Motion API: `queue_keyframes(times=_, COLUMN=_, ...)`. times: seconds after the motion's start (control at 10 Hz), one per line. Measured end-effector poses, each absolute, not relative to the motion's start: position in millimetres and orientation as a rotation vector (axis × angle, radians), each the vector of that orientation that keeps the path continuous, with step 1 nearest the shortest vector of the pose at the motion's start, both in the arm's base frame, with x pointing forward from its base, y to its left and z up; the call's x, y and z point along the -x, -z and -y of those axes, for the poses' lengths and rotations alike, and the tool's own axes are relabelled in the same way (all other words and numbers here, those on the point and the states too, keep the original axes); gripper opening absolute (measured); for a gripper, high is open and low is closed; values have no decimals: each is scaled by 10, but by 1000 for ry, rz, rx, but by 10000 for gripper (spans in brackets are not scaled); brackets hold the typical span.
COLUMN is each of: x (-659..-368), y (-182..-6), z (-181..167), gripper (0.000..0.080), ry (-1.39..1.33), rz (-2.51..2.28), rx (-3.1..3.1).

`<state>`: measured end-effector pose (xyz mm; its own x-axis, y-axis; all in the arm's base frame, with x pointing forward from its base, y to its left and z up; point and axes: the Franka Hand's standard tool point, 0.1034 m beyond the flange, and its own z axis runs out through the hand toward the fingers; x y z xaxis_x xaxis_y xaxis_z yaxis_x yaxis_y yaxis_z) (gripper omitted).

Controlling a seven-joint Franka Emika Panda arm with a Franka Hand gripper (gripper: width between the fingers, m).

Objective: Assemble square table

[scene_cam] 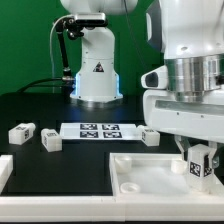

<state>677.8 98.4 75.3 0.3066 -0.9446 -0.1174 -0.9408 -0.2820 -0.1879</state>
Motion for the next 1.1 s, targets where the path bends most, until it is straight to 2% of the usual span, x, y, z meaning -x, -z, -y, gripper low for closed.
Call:
queue_keyframes(times=0.4, x=-6754, y=-744, z=-975, gripper=297, ry=3, rz=-1915, rx=2162)
queue_keyframes(times=0.5, x=-6752, y=-740, z=-976, gripper=404, ry=6, rz=-1896, rx=2180)
queue_keyframes(times=0.6, x=-6750, y=-736, z=-975, gripper=550, ry=10, rz=-1873, rx=2204)
queue_keyframes(times=0.7, x=-6739, y=-730, z=-970, gripper=550, ry=50, rz=-1591, rx=2453)
queue_keyframes(times=0.8, x=-6744, y=-740, z=-979, gripper=630, ry=82, rz=-1420, rx=2566)
queue_keyframes(times=1.1, x=-6720, y=-746, z=-987, gripper=648, ry=139, rz=-1185, rx=2688)
